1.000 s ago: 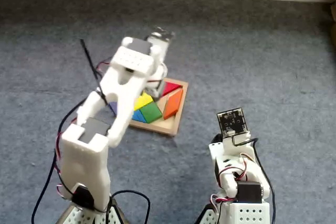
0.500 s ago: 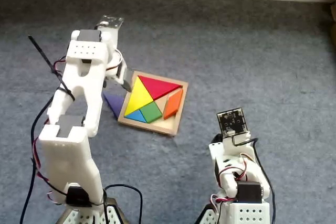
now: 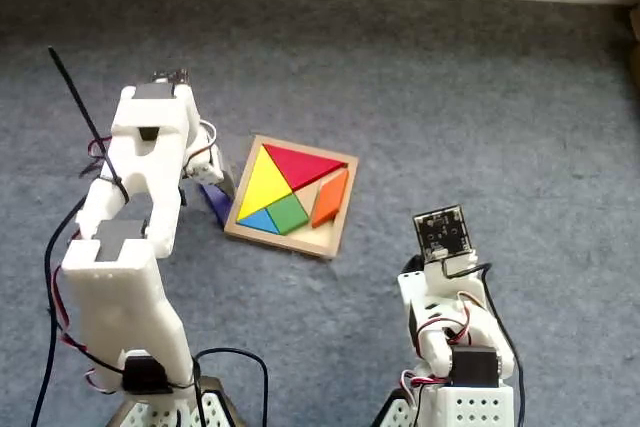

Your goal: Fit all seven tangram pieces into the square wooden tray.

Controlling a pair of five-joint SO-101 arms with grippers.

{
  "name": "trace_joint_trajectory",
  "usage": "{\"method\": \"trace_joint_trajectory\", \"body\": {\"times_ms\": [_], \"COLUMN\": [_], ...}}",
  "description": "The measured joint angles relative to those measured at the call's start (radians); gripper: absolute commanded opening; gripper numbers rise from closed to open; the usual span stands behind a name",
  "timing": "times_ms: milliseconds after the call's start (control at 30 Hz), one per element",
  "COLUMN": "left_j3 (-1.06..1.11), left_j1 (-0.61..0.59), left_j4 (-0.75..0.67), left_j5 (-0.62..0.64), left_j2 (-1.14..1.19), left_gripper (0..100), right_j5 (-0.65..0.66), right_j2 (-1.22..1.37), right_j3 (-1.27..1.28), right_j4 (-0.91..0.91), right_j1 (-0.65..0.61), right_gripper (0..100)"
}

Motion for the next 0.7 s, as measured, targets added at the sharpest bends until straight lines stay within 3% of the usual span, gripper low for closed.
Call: {"method": "trace_joint_trajectory", "body": {"times_ms": [333, 700], "left_j3": [0.074, -0.041], "left_j1": [0.081, 0.104], "left_j4": [-0.117, -0.064], "left_j5": [0.032, 0.031], "left_j2": [-0.028, 0.095], "left_gripper": [27, 27], "right_j5": [0.0, 0.0], "right_j2": [0.0, 0.0], "right_j3": [0.0, 0.0], "right_j4": [0.0, 0.0], "right_j1": [0.0, 0.0], "right_gripper": [1.9, 1.9]}}
